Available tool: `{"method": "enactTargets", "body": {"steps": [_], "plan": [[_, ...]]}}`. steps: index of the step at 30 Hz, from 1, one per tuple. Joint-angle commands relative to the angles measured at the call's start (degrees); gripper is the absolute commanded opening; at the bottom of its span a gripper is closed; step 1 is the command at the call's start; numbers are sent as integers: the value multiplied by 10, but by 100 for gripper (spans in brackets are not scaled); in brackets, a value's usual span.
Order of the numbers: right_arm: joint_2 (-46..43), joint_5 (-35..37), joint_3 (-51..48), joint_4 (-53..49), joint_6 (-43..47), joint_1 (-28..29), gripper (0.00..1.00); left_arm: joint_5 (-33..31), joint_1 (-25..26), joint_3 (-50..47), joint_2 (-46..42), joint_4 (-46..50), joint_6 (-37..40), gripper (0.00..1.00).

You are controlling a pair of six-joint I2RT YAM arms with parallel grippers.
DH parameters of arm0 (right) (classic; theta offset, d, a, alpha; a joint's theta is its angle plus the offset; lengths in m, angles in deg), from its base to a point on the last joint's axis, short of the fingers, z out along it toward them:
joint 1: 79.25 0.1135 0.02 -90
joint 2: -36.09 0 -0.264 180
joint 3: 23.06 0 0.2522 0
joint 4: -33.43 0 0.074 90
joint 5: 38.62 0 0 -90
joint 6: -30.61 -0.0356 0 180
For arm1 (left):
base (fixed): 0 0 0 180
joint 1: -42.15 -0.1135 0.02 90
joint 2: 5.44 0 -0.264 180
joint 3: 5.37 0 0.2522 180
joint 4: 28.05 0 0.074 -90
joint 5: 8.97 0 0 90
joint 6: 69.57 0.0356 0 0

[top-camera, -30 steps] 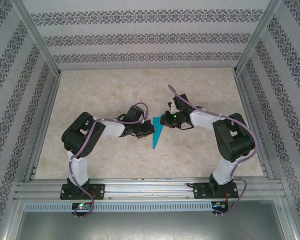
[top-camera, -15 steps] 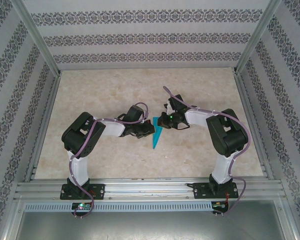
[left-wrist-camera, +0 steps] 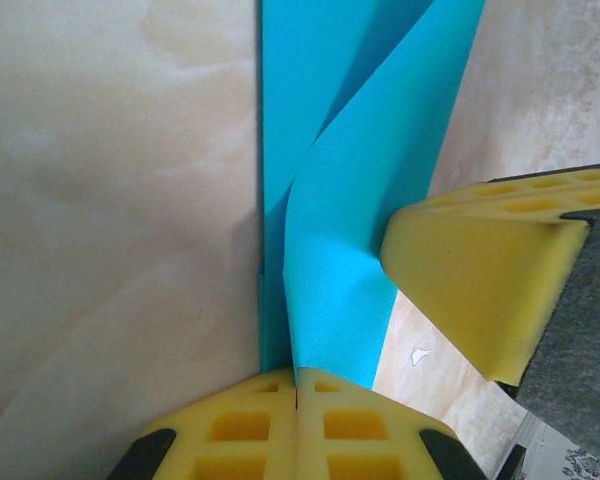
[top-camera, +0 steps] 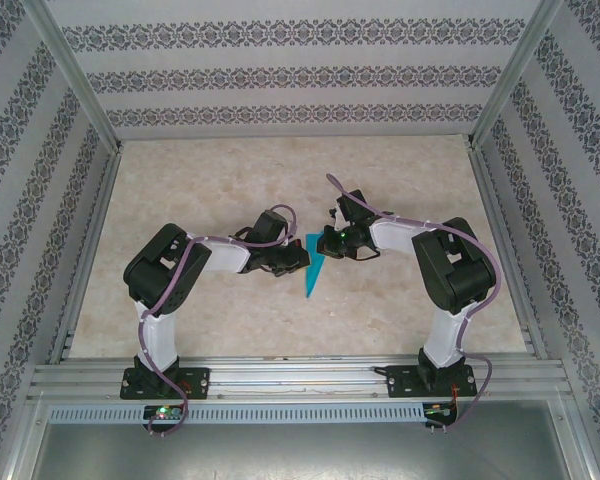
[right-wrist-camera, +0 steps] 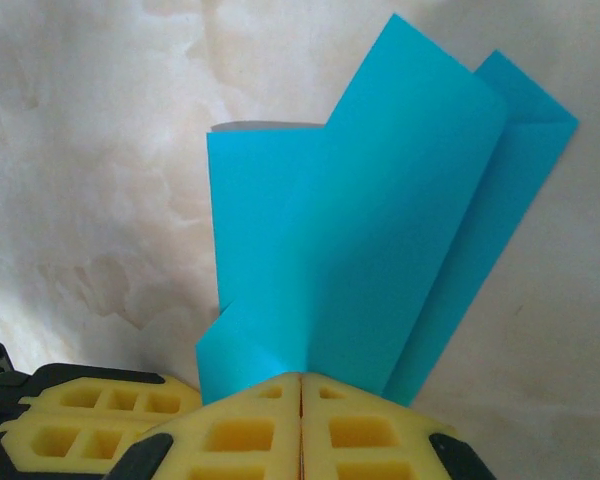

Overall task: Fold a paper plane with a square sheet of paper (fold left side to right side)
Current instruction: Fold the wing for the fifth time at the center of the table.

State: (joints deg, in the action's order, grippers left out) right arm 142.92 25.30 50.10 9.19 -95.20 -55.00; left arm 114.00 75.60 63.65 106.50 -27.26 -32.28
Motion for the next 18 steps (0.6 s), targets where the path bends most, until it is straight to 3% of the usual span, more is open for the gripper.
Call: {"method": "enactTargets", "body": {"steps": [1, 18], "plan": [[6, 15, -12, -13, 0, 2, 7, -41, 12, -3, 62, 29, 4, 0], [12, 24, -27, -21, -5, -2, 5, -33, 20, 1, 63, 27, 6, 0]]}}
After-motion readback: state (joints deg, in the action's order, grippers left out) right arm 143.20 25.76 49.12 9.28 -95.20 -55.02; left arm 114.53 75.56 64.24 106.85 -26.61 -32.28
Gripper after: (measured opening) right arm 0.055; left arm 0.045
